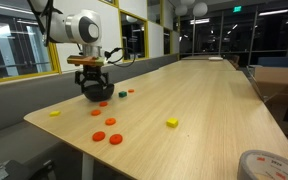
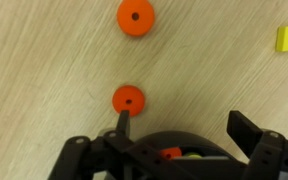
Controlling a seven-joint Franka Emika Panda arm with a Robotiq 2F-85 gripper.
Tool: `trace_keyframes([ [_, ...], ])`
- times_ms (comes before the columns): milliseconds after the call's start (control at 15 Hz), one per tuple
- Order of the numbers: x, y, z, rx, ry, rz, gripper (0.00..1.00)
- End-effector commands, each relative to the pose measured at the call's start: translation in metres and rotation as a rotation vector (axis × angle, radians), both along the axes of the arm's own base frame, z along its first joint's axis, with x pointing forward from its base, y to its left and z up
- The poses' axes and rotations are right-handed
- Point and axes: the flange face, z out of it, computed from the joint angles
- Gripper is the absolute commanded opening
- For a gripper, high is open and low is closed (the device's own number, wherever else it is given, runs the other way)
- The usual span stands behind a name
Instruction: Put the round yellow, orange, blue blocks and another orange block in the black bowl respectively
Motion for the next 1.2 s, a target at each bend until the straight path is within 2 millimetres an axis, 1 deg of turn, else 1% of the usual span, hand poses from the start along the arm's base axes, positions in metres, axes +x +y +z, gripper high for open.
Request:
trace_keyframes([
  [0,0.003,-0.013,0.002,-0.051,-0.041,-0.184,1.0],
  [333,0.021,-0.047,-0.01,-0.13,-0.047,-0.452,1.0],
  [533,0.03,-0.057,-0.014,-0.168,-0.072,-0.586,1.0],
  [733,0.031,-0.056,-0.017,-0.175,-0.092,-0.541,1.0],
  [1133,0.026,-0.058,-0.016,-0.155,-0.13,-0.447,1.0],
])
